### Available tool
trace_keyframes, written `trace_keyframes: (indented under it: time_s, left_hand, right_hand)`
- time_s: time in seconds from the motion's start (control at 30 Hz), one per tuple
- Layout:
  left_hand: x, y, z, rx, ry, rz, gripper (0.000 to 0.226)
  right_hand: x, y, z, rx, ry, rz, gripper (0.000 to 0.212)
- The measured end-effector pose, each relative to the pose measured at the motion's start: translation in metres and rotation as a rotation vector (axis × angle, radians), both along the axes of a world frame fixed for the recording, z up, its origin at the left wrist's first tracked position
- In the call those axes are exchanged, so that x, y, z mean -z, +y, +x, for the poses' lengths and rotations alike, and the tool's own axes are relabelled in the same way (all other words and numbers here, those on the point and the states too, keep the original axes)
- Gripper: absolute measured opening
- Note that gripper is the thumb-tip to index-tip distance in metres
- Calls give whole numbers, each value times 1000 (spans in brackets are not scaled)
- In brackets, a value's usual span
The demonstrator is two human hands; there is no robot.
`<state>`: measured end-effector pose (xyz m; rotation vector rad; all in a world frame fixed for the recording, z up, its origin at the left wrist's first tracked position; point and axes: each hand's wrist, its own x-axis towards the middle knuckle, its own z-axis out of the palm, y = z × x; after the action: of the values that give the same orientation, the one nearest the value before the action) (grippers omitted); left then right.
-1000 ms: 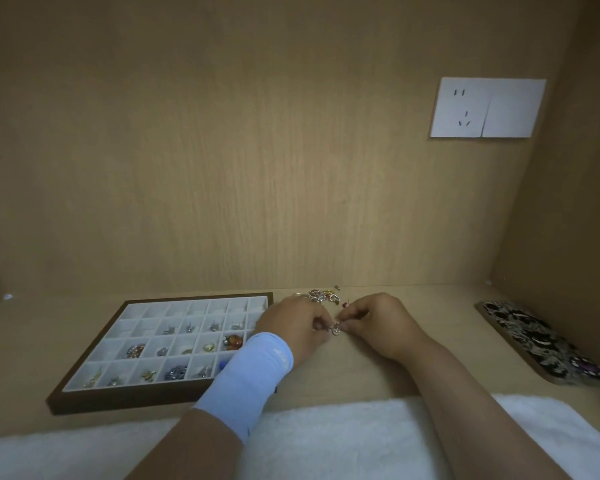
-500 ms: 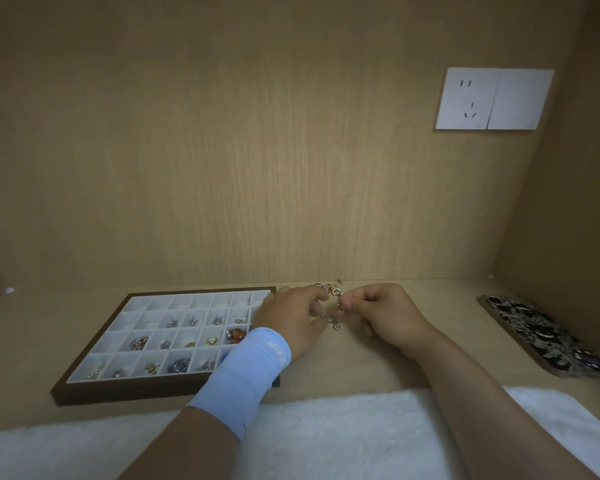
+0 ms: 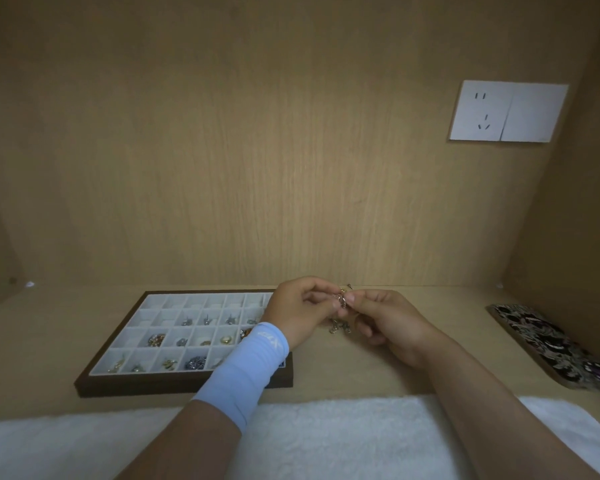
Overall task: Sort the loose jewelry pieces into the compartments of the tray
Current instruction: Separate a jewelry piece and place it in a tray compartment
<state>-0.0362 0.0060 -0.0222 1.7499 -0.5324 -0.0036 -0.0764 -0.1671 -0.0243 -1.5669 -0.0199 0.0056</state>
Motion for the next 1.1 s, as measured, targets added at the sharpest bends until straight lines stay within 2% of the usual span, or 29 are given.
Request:
trace_keyframes:
  time_s: [0.37,0.6,0.77,0.83,0.93,1.1]
  left_hand:
    - [-29,80,-15,-9,-82,103,5]
    - [-33,145,-6,-96,-94,4,8]
    - [-24,186,12,-338,-202,230,15]
    - [-21,202,15,-397,-251,385,24]
    - [-15,214,18,-392,-299,581,39]
    - [-5,211,24,-298,-277,733,37]
  right_hand:
    - [-17,59,0,-128,-164,-151,19]
    - [-44,124,24,-194,-175,-228,14]
    - [-55,150,54,-129,-263,-591,17]
    - [-57,157,66,-101,-304,-732,20]
    - [-57,167,79,-107,-306,-865,15]
    - [-45,180,86,-59,-312,-929,14]
